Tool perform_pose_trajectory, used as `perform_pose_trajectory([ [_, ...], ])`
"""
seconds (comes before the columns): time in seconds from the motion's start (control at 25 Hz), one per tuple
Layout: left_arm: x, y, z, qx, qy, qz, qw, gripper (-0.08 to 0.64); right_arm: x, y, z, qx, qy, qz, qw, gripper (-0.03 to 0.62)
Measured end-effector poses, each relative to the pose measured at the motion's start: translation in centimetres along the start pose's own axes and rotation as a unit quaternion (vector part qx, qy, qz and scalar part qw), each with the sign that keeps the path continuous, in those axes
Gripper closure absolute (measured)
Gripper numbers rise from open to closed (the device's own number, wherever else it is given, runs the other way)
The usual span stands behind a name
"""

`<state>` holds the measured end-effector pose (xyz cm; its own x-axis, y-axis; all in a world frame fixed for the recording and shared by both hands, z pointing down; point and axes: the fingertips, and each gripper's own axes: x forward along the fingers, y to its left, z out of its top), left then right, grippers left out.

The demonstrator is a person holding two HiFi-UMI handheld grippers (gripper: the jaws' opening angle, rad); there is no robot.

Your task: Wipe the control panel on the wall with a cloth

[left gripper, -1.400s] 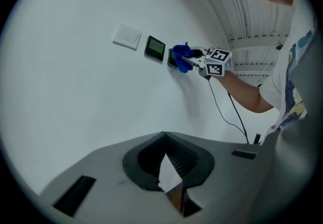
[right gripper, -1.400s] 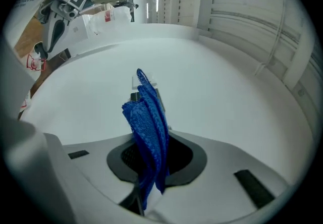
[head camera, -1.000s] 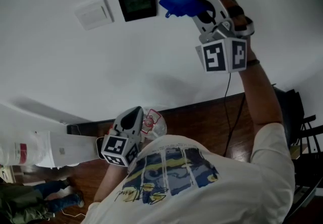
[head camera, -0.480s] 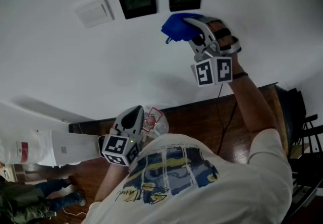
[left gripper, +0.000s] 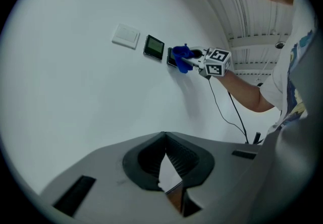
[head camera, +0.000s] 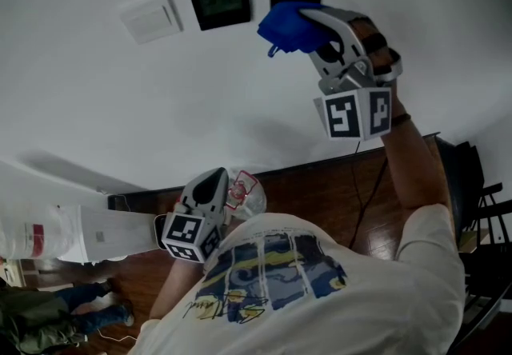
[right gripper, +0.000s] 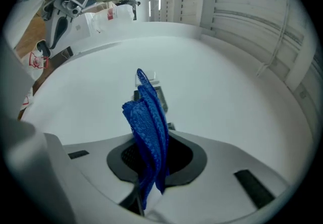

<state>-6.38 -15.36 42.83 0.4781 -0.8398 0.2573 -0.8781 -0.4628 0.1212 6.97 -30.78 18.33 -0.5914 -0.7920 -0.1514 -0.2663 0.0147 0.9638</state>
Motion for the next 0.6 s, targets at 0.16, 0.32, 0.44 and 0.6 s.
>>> perform_pose_trajectory([
  [0.16,0.1,-0.5,0.2,0.002,-0.002,-0.005,1.0,0.558,0.7,-4.3,0.6,-0.019,-0.005,-0.036,0.999,0.505],
  [0.32,0.1,-0.1,0.2,0.0,-0.004,0.001,1.0,0.558,2.3,-5.0,-0.3,-0.024,0.002,-0.034,0.999,0.505],
  [0.44,-0.2,0.1,0.0,-0.003,0.006,0.006,1.0,0.558,2.5,-3.5,-1.0,-0.025,0.006,-0.025,0.999,0.505],
  [0.6,-0.1,0.3,-0.1,-0.006,-0.002,0.006,1.0,0.558,2.0,-0.4,-1.5,-0.022,0.009,-0.004,1.0,0.503],
])
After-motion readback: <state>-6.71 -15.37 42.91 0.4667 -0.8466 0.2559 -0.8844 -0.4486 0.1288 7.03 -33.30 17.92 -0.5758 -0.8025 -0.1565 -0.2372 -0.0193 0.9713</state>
